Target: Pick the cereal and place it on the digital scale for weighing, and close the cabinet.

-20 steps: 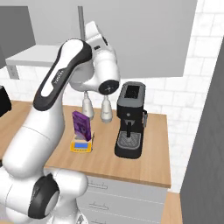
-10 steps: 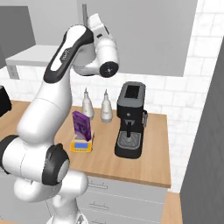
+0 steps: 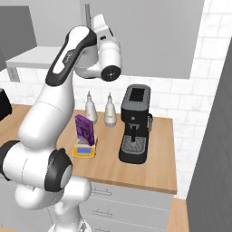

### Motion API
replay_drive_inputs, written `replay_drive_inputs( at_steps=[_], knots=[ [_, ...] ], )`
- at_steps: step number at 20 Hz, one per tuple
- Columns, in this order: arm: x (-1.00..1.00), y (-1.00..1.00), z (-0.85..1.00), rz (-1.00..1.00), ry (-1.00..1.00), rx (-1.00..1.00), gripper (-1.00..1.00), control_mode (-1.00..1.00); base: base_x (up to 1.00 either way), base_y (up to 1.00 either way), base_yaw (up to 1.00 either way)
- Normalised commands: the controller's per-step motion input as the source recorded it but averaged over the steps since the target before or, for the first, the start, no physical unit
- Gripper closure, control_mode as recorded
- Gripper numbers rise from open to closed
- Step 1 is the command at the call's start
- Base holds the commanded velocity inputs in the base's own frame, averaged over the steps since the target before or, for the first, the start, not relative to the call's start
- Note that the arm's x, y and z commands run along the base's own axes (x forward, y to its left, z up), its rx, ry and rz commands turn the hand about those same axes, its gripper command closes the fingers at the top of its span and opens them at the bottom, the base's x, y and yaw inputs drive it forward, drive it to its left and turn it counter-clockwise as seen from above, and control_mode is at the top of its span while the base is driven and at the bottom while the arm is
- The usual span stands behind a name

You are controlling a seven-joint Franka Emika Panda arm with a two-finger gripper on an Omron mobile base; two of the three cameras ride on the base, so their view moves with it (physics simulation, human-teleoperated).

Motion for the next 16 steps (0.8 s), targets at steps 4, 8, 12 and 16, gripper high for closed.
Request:
replay_drive_inputs(
  at_steps=[4,8,12,16],
  knots=[
    [-0.94,0.00,0.27,0.00,0.00,0.00,-1.00,-1.00,0.00,0.00,0.00],
    [-1.00,0.00,0.06,0.00,0.00,0.00,-1.00,-1.00,0.00,0.00,0.00],
    [-1.00,0.23,0.04,0.00,-0.04,-0.09,-1.00,-1.00,0.00,0.00,0.00],
    [-1.00,0.75,0.03,0.08,-0.06,-0.22,-1.00,-1.00,0.00,0.00,0.00]
  ],
)
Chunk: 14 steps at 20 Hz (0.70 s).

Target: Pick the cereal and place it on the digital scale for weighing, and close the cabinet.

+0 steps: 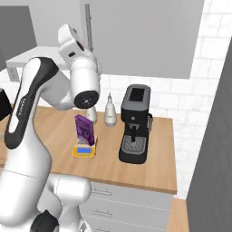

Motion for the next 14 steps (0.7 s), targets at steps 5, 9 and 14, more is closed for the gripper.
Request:
replay_drive_inputs(
  at_steps=[5,9,14],
  knots=[
    [-0.85,1.00,-0.12,0.11,-0.03,0.05,-1.00,-1.00,0.00,0.00,0.00],
    [-0.37,1.00,-0.71,0.08,-0.25,0.14,-1.00,-1.00,0.00,0.00,0.00],
    [-0.01,1.00,-0.88,0.03,-0.16,0.17,-1.00,-1.00,0.00,0.00,0.00]
  ],
)
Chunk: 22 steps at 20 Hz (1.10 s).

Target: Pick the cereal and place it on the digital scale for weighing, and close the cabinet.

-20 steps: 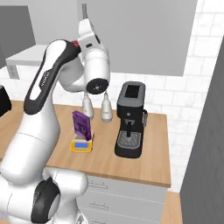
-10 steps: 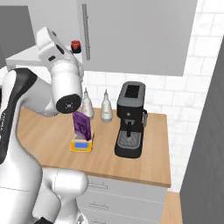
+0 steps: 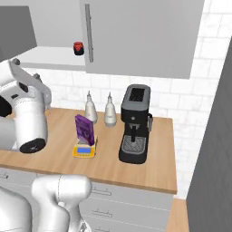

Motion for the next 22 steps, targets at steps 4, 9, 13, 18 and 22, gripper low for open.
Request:
replay_drive_inputs(
  at_steps=[4,9,13,18,22],
  knots=[
    [0.00,1.00,-0.56,0.00,-0.12,0.11,-1.00,-1.00,0.00,0.00,0.00],
    [0.00,1.00,-0.31,0.00,-0.06,0.03,-1.00,-1.00,0.00,0.00,0.00],
    [0.02,0.90,-0.36,0.00,-0.02,0.02,-1.00,-1.00,0.00,0.00,0.00],
    [-0.03,0.58,-0.37,0.00,-0.05,0.06,-1.00,-1.00,0.00,0.00,0.00],
    [-0.26,0.91,-0.03,0.00,-0.13,0.01,-1.00,-1.00,0.00,0.00,0.00]
  ],
)
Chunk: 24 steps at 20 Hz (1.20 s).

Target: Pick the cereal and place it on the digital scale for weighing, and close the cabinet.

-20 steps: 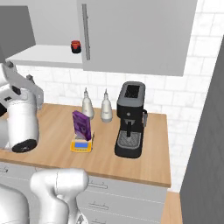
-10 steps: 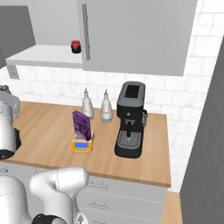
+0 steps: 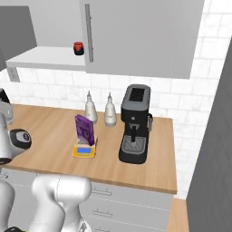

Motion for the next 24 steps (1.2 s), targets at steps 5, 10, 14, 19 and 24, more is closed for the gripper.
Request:
replay_drive_inputs(
  at_steps=[5,10,14,19,24],
  knots=[
    [-0.08,0.78,-0.27,0.00,-0.02,0.00,-1.00,-1.00,0.00,0.00,0.00],
    [-0.09,0.27,-0.56,0.00,-0.01,0.00,-1.00,-1.00,0.00,0.00,0.00],
    [-0.11,0.65,-0.20,0.00,-0.16,0.00,-1.00,-1.00,0.00,0.00,0.00],
    [0.00,0.99,-0.11,0.00,-0.15,0.00,-1.00,-1.00,0.00,0.00,0.00],
    [0.00,0.83,-0.42,0.00,-0.04,-0.01,-1.00,-1.00,0.00,0.00,0.00]
  ],
)
